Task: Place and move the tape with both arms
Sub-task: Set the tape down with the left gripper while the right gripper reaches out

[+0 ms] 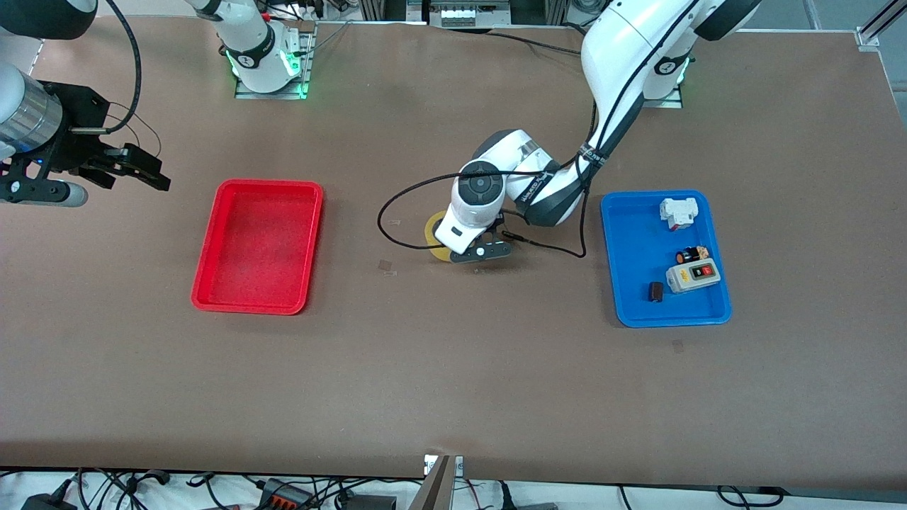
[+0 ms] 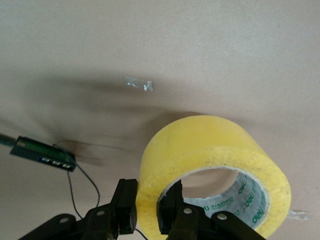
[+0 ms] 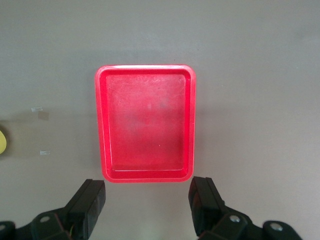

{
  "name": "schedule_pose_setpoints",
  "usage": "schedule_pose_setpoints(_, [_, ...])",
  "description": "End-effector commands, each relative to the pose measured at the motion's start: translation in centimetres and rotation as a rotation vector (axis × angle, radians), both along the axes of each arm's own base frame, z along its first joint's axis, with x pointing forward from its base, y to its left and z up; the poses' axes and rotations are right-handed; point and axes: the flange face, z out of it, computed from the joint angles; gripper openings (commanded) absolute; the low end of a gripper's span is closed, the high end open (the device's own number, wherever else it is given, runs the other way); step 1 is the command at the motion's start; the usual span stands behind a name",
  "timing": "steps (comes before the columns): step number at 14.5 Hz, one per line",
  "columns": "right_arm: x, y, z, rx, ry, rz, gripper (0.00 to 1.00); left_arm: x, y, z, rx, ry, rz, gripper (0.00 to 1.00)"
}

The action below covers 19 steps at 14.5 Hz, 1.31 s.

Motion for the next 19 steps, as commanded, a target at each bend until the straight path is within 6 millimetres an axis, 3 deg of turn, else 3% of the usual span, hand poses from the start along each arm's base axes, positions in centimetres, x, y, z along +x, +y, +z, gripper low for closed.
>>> schedule_pose_setpoints(1, [0.0,0.0,0.4,0.006,-0.009,0.000,0.98,0.9,-1.2,0.2,0.006,-0.020,0.026,0.14])
schedule_pose_setpoints(5, [-0.1,0.1,0.4,0.006,-0.009,0.001,0.98,1.0,-1.7,-0.3,0.004,-0.020,0.042,0.18])
schedule_pose_setpoints(7, [-0.1,0.1,0.4,0.006,-0.009,0.001,0.98,1.0,-1.6,-0.4,0.006,-0.019,0.045,0.29])
schedule_pose_setpoints(10, [-0.1,0.1,0.4,0.006,-0.009,0.001,0.98,1.0,-1.6,-0.9,0.009,-0.013,0.045,0.32])
schedule_pose_setpoints(15, [0.0,0.3,0.5,0.006,-0.012,0.004,0.98,1.1,-1.5,-0.8,0.008,-0.015,0.047,0.46])
schedule_pose_setpoints(16, [0.1,0.4,0.5,0.007,-0.021,0.006,0.98,1.1,-1.5,-0.8,0.008,-0.015,0.047,0.57])
schedule_pose_setpoints(17, [0.2,0.6,0.5,0.007,-0.028,0.011,0.98,1.2,-1.3,-0.8,0.014,-0.017,0.059,0.74])
schedule_pose_setpoints(19, [0.5,2.4,-0.1,0.008,-0.032,0.032,0.98,1.6,-1.0,-0.1,0.030,-0.038,0.059,1.00])
